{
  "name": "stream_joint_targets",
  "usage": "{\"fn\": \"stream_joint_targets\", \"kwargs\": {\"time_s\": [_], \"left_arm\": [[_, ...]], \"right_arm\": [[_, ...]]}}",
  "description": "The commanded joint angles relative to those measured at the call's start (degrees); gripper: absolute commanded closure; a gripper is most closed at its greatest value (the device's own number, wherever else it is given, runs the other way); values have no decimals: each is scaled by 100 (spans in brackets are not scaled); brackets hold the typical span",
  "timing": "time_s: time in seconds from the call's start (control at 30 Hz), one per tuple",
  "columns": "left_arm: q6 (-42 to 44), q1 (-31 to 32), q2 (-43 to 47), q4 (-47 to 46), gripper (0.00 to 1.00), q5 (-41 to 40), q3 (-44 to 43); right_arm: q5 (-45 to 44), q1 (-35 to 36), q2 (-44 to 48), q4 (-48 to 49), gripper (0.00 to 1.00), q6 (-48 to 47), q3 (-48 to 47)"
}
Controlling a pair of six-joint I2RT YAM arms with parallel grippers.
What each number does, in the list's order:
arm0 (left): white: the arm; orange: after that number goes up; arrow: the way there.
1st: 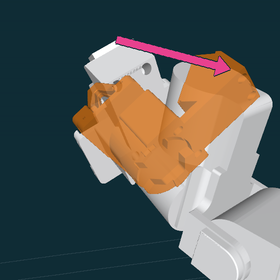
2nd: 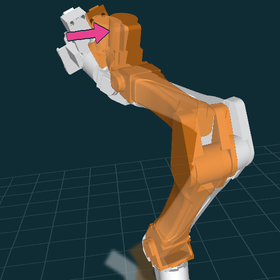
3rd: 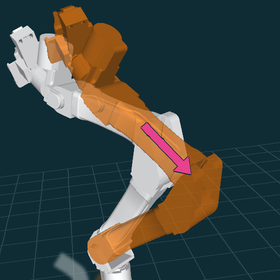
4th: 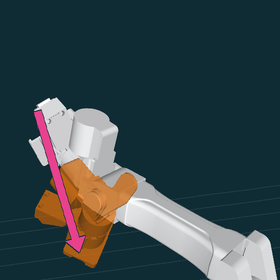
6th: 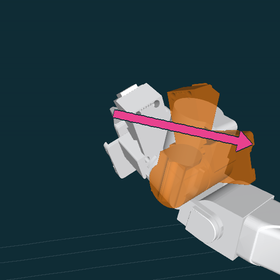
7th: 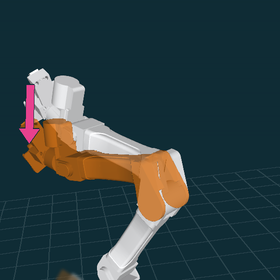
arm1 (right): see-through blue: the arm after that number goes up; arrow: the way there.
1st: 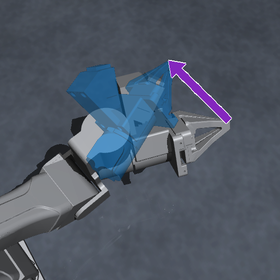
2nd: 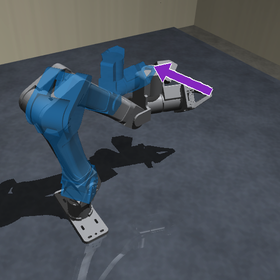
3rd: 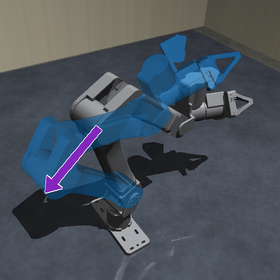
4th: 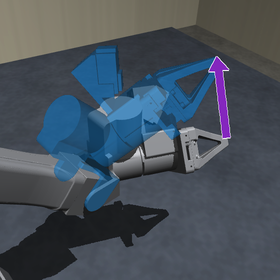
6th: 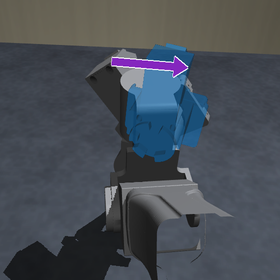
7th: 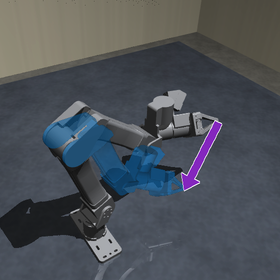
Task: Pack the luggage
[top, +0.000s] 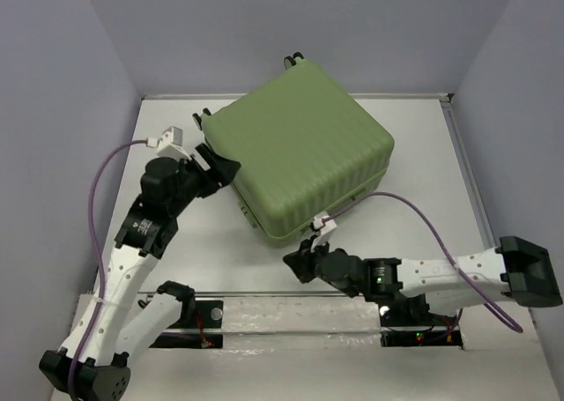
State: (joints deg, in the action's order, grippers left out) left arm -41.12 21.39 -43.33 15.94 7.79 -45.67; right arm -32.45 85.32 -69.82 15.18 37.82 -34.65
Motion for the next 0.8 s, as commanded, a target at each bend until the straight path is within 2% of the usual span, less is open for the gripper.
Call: {"fn": "stream_joint_targets", "kwargs": {"time_s": [0.0, 0.13, 0.23, 0.33, 0.5, 0.6, 0.77], "left_arm": [[421, -1193, -718, -592, 16, 35, -1110], [53, -2330, -1510, -1171, 12, 810, -1356], [-211, -2796, -2423, -1829, 8, 1355, -1479], [-659, -2991, -3355, -2322, 5, 2102, -1550], [-1458, -3123, -4428, -3823, 1, 2788, -1760], [-1688, -3114, -5279, -4038, 1, 2982, -2226], [-1890, -3070, -5975, -4327, 1, 3044, -2692]], "right_arm": [[-271, -446, 1118, -1200, 88, 1112, 758], [-227, -446, 1866, -1386, 87, 982, 1013], [-139, -446, 2148, -1500, 86, 1008, 1145], [19, -446, 2245, -1500, 83, 973, 1242], [378, -446, 2096, -1500, 81, 648, 1198], [537, -446, 1929, -1431, 80, 533, 1154], [617, -446, 1666, -1140, 80, 428, 1172]]}}
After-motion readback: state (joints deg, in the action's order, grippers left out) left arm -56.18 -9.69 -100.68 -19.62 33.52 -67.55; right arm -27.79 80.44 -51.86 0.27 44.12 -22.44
